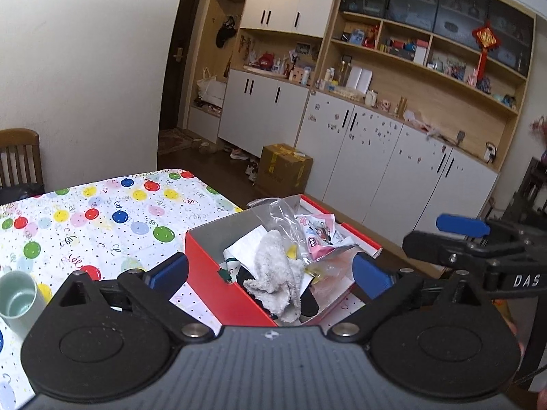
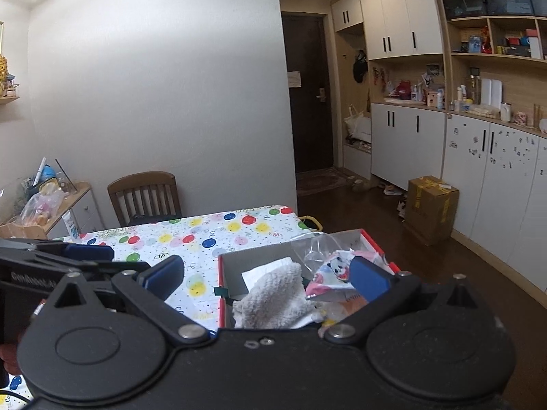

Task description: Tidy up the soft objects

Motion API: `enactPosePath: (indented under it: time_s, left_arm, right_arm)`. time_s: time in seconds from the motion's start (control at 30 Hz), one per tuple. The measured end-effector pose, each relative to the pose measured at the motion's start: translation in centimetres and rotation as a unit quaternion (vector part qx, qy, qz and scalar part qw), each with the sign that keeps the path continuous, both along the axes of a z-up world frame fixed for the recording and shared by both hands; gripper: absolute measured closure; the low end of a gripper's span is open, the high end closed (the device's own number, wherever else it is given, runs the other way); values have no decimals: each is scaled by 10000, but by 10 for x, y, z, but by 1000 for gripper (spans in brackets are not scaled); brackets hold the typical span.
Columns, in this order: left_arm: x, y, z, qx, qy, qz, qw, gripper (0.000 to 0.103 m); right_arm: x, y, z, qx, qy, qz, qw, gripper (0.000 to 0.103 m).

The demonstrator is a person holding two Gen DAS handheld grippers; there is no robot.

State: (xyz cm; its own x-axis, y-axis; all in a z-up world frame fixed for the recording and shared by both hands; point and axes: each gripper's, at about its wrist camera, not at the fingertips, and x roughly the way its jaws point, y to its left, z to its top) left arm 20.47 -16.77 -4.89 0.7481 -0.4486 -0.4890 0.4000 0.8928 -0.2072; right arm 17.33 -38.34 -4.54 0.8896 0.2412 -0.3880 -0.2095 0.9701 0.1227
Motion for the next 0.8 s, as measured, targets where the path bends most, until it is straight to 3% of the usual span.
enactPosePath:
  time_s: [0.2,0.8]
  left_arm:
    - [-14,10,2,-171,-48,-7,9998,0]
    - [-42,20,-4,-68,-88,115,9999,0]
  right_arm:
    - [-12,5,-5,39,16,-108,9999,0]
    - [-38,28,-12,120,54,-75,9999,0]
